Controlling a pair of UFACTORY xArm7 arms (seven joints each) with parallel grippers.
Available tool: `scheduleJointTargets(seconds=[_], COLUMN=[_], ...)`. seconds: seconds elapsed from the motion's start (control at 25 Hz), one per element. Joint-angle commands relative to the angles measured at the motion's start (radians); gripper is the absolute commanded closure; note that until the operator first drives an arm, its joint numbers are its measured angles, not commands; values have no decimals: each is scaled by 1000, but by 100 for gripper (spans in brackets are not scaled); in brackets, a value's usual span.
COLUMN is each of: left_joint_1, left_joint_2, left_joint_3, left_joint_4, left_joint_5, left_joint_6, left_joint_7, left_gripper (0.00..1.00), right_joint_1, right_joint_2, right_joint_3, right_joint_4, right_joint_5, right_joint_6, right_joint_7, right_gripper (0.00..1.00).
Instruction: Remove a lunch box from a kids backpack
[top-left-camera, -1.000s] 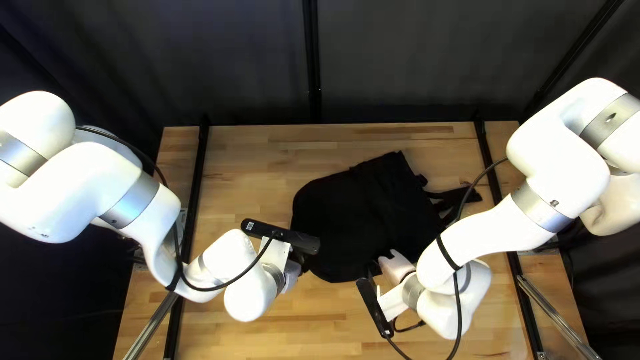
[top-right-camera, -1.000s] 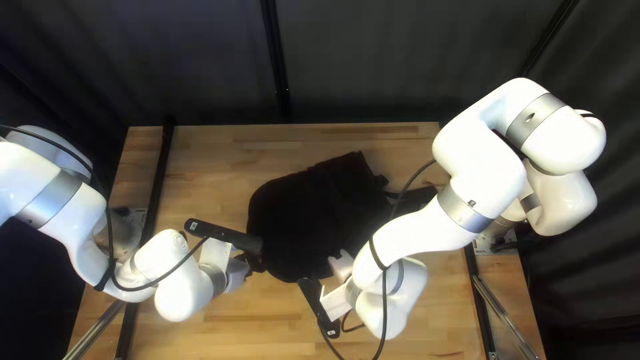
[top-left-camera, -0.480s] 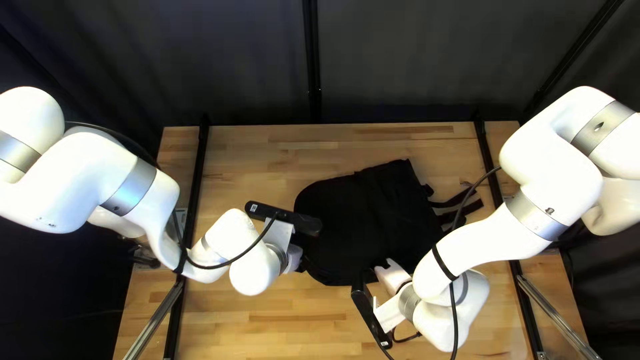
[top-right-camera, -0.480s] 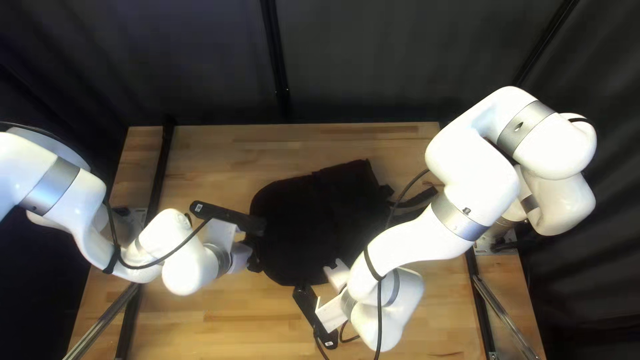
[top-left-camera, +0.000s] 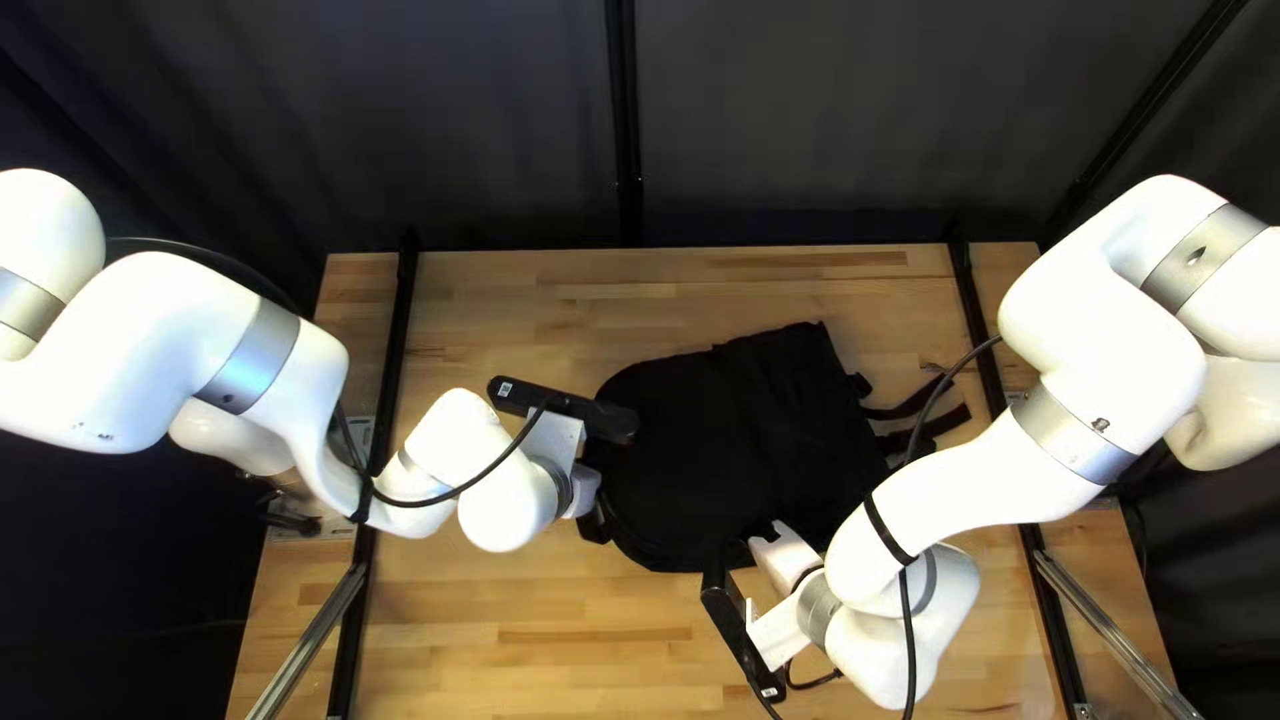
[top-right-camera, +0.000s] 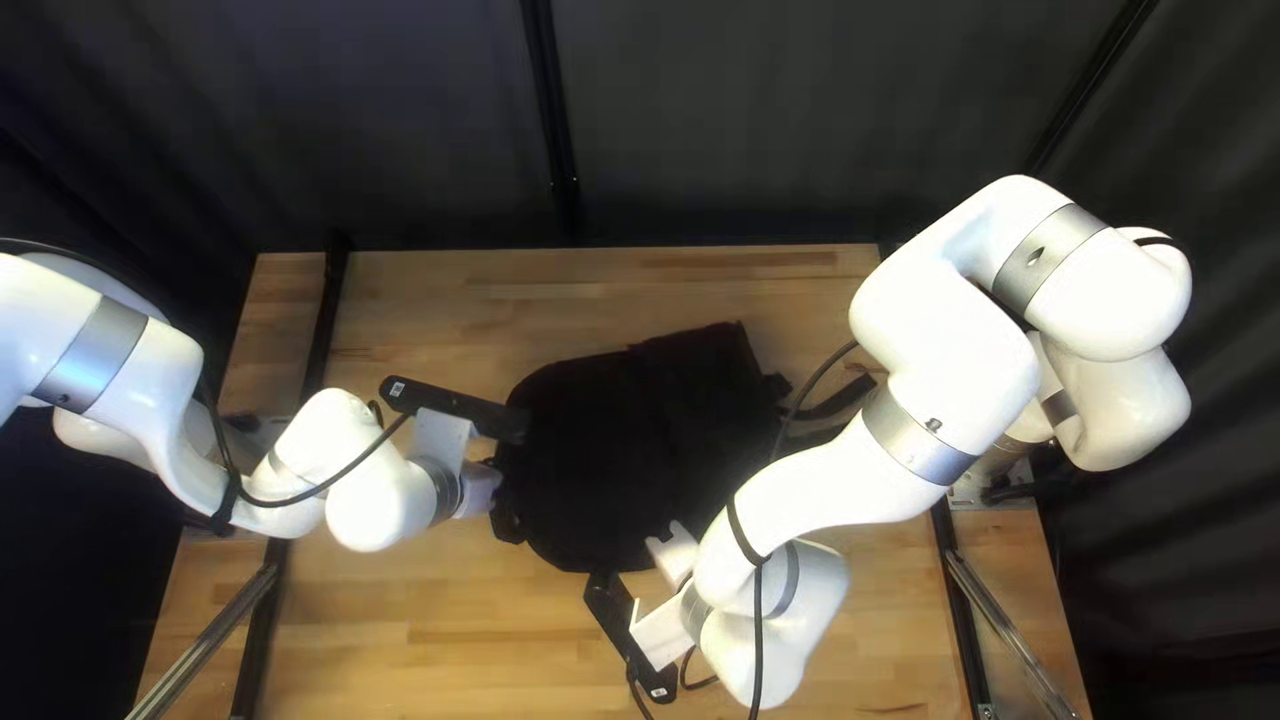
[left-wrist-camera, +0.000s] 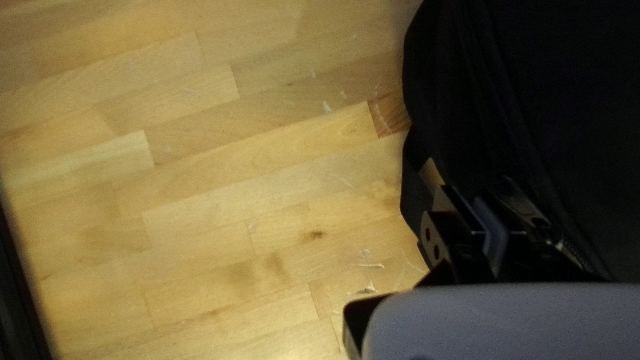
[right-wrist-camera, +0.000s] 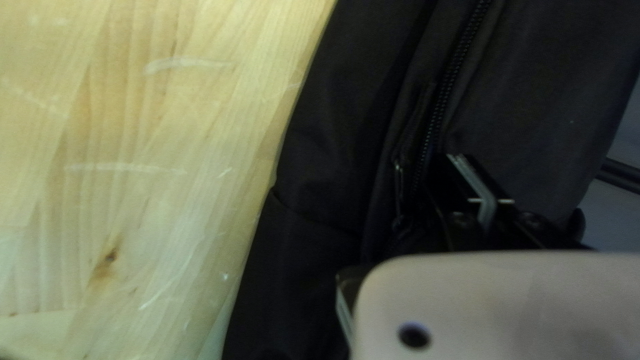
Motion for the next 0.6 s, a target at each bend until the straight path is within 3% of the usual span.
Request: scheduleJointTargets(seconds=[0.04, 0.6], left_joint_1=[15, 57], left_joint_2=[-25, -62], left_joint_3=[27, 114], left_joint_4=[-27, -63], left_joint_5=[-6, -37], left_joint_6=[-31, -88], left_joint_7=[40, 182], left_gripper=[100, 100], right_joint_1=[2, 9], right_joint_2=[1, 3], right_joint_3=[3, 9], right_joint_4=[0, 9], right_joint_5=[1, 4], right_joint_6=[1, 14], right_joint_7=[-4, -25], right_gripper=[100, 100])
